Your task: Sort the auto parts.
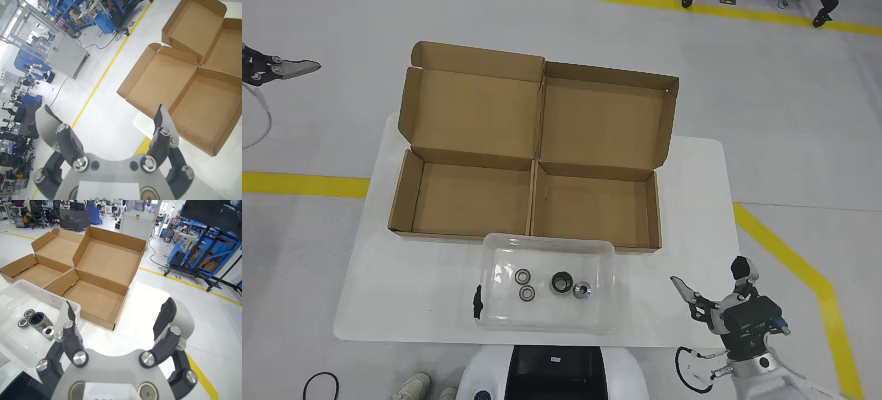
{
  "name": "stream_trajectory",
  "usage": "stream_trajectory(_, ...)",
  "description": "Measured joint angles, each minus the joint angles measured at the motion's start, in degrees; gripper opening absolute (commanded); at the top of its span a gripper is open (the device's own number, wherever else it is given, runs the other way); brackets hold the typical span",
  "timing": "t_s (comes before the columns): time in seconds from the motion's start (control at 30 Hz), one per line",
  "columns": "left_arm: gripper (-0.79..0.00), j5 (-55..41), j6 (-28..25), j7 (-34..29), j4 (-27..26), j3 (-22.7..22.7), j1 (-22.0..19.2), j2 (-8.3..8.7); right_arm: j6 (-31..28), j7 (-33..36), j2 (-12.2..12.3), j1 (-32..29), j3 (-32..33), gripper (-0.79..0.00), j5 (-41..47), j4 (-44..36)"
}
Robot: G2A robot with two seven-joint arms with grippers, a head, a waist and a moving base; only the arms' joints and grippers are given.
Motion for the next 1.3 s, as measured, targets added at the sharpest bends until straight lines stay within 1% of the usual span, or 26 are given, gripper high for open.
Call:
stream_trajectory(0.87,0.000,0.0,0.0,0.0,0.0,0.0,0.0,0.00,-0.2,0.3,0.0,0.3,-0.1,0.000,-0.3,-0.1)
stream_trajectory(0.93,0.000,0.0,0.0,0.0,0.0,0.0,0.0,0.00,-1.3,1.4,0.2,1.6,-0.8,0.000,-2.1,-0.2)
stream_trajectory(1.03,0.000,0.0,0.0,0.0,0.0,0.0,0.0,0.00,-4.6,2.7,0.5,4.0,-1.9,0.000,-4.0,0.1)
stream_trajectory(1.13,0.000,0.0,0.0,0.0,0.0,0.0,0.0,0.00,-8.3,4.6,0.9,6.3,-3.0,0.000,-6.6,0.1)
stream_trajectory(1.3,0.000,0.0,0.0,0.0,0.0,0.0,0.0,0.00,-15.1,9.5,1.5,11.3,-7.3,0.000,-9.9,0.3)
